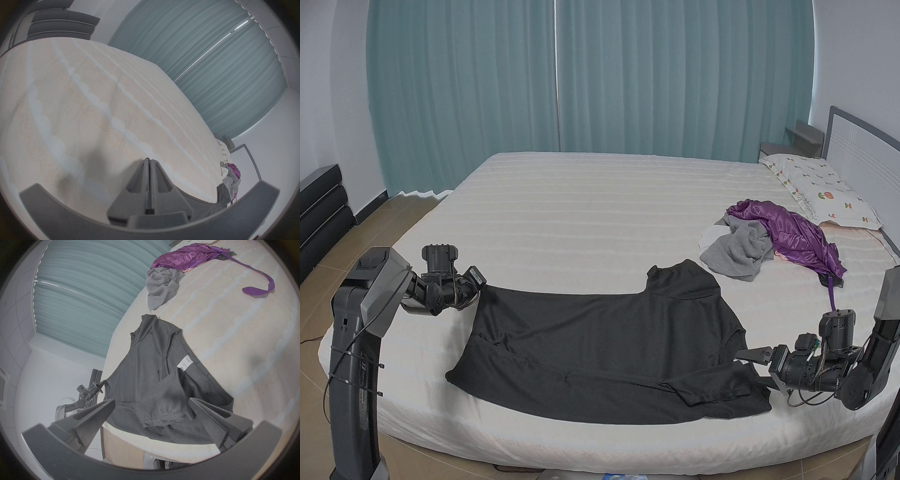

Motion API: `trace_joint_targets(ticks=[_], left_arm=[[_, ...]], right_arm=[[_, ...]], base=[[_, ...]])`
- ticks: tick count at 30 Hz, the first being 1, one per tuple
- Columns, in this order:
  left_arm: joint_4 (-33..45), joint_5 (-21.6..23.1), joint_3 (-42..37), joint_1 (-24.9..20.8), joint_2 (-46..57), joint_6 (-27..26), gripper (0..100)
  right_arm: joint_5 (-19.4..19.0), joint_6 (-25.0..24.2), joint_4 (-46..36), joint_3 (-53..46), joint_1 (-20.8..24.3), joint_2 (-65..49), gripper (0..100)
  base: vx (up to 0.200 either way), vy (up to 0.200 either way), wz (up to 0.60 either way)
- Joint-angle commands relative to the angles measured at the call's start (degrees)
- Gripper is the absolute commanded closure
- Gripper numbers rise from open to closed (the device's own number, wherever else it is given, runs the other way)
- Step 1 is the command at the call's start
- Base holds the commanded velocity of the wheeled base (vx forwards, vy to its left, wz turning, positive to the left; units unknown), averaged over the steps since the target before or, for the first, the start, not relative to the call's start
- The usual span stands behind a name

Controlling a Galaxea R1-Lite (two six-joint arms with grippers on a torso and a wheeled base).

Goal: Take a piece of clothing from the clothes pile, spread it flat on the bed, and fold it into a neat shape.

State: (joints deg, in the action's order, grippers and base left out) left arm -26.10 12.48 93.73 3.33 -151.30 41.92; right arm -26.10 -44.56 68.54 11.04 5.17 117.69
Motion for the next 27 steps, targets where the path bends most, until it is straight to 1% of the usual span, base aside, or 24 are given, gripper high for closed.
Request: trace_joint_targets(ticks=[1,2,8,9,10,11,12,13,14,15,16,17,20,22,23,27], left_arm=[[0.08,0.09,-0.22,0.01,0.13,0.09,100],[0.08,0.09,-0.22,0.1,0.13,0.09,0],[0.08,0.35,-4.61,1.15,4.08,0.35,0],[-0.27,1.76,-8.83,2.12,7.68,0.35,0],[-0.44,2.11,-9.71,2.21,8.21,0.35,0],[-0.71,4.66,-14.19,2.56,11.55,0.09,0],[-0.71,6.33,-17.0,2.74,13.75,0.0,0],[-0.71,6.33,-17.0,2.74,13.75,0.0,0],[-0.71,9.31,-22.28,3.26,18.14,-0.18,0],[-0.71,10.63,-24.65,3.35,19.99,-0.26,0],[-0.71,10.63,-24.65,3.35,19.99,-0.26,0],[-0.79,12.83,-29.84,3.35,23.86,-0.79,0],[-0.62,12.04,-35.2,2.65,26.58,-4.83,0],[-0.71,11.95,-35.73,2.56,26.76,-5.27,0],[-0.79,11.69,-39.15,1.51,27.28,-7.82,0],[-2.64,11.95,-41.53,0.63,26.84,-8.35,0]], right_arm=[[0.0,0.0,0.02,-0.06,-0.16,0.09,0],[0.0,0.0,0.02,-0.06,-0.16,0.09,0],[0.0,-0.09,0.02,-0.06,-0.42,0.0,0],[0.0,-0.09,0.02,-0.06,-0.51,-0.09,0],[0.0,-0.09,0.02,-0.06,-0.51,-0.09,0],[0.0,-0.09,0.02,-0.06,-0.51,-0.18,0],[0.0,-0.09,0.02,-0.06,-0.51,-0.27,0],[0.0,-0.09,0.02,-0.06,-0.51,-0.27,0],[-0.09,-0.09,0.02,-0.15,-0.51,-0.35,0],[-0.09,-0.09,0.02,-0.15,-0.51,-0.27,0],[-0.09,-0.09,0.02,-0.15,-0.51,-0.27,0],[-0.09,-0.09,0.02,-0.15,-0.51,0.0,0],[-0.09,-0.09,-0.07,-0.15,-0.25,0.09,0],[-0.09,-0.09,-0.07,-0.15,-0.25,0.09,0],[-0.09,-0.09,-0.07,-0.23,-0.07,0.0,0],[-0.09,-0.09,0.02,-0.5,0.02,0.09,0]], base=[[0.0,0.0,0.0],[0.0,0.0,0.0],[0.0,0.0,0.0],[0.0,0.0,0.0],[0.0,0.0,0.0],[0.0,0.0,0.0],[0.0,0.0,0.0],[0.0,0.0,0.0],[0.0,0.0,0.0],[0.0,0.0,0.0],[0.0,0.0,0.0],[0.0,0.0,0.0],[0.0,0.0,0.0],[0.0,0.0,0.0],[0.0,0.0,0.0],[0.0,0.0,0.0]])
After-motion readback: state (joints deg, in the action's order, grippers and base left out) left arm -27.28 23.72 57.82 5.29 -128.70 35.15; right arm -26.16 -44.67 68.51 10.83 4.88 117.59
